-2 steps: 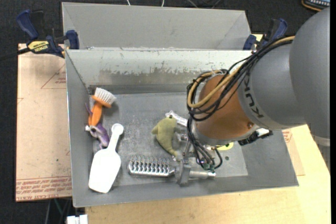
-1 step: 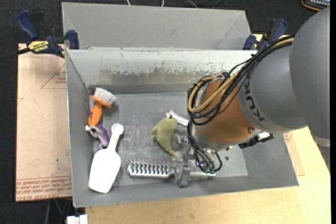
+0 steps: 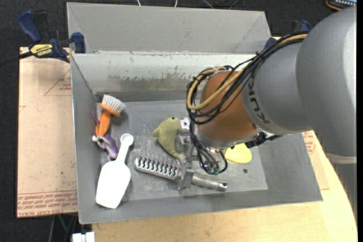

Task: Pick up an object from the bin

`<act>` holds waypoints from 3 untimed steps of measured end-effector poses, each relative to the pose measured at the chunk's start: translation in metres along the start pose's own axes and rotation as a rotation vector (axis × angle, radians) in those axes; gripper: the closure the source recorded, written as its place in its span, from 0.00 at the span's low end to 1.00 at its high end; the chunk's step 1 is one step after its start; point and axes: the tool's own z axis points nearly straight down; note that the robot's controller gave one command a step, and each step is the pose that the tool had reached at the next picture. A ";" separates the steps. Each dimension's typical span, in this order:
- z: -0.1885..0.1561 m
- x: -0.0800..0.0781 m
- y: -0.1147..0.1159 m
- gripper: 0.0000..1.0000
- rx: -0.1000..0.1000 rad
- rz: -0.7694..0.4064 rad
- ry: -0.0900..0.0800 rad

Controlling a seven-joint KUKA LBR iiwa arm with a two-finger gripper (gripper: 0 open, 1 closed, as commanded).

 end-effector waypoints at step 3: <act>-0.002 -0.002 0.001 1.00 -0.003 0.011 -0.004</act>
Offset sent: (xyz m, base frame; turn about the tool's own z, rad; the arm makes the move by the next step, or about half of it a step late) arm 0.0000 0.0004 0.0000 0.0089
